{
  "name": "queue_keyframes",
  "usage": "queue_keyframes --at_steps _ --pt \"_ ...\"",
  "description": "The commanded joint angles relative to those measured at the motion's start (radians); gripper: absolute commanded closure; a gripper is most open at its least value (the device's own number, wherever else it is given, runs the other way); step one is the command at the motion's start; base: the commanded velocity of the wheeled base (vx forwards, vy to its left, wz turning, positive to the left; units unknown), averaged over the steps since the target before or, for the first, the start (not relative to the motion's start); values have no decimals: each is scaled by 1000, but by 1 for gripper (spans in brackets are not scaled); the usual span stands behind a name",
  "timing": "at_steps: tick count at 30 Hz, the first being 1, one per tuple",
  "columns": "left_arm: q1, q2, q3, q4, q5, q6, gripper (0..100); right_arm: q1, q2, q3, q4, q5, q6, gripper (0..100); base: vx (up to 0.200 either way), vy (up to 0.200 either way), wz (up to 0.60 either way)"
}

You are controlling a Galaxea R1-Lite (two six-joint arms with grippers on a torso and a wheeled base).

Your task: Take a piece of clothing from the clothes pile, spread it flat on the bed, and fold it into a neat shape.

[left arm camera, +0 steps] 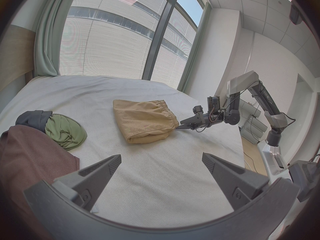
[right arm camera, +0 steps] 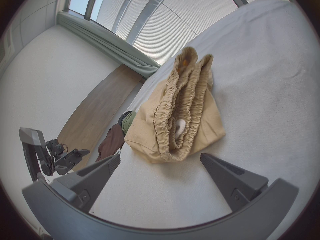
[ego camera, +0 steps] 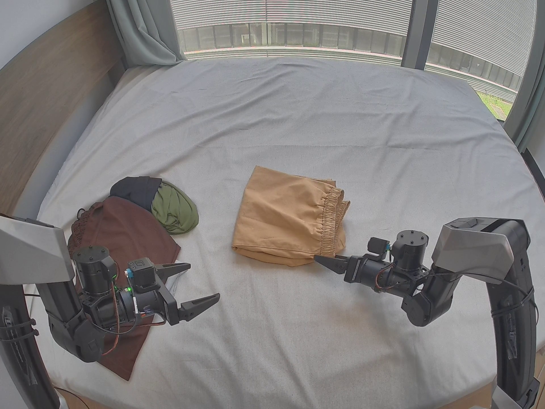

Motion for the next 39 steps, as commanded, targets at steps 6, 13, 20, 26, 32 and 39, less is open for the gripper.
queue_keyframes --at_steps 6,13,20,26,32,39 --pt "-2 -1 -3 -1 0 0 0 -28 -125 167 -131 3 -37 0 0 0 0" --pt "-2 -6 -3 0 0 0 0 -16 -199 124 -130 4 -28 0 0 0 0" --pt "-2 -6 -3 -1 0 0 0 -14 -196 -63 -3 4 -12 0 0 0 0" --pt "-2 -1 -3 0 0 -1 0 -14 -142 -262 109 4 38 0 0 0 0" --pt "-2 2 -3 0 0 0 0 -14 -52 -423 214 3 41 0 0 0 0" --pt "-2 3 -3 0 0 -1 0 -19 36 -505 235 3 43 0 0 0 0"
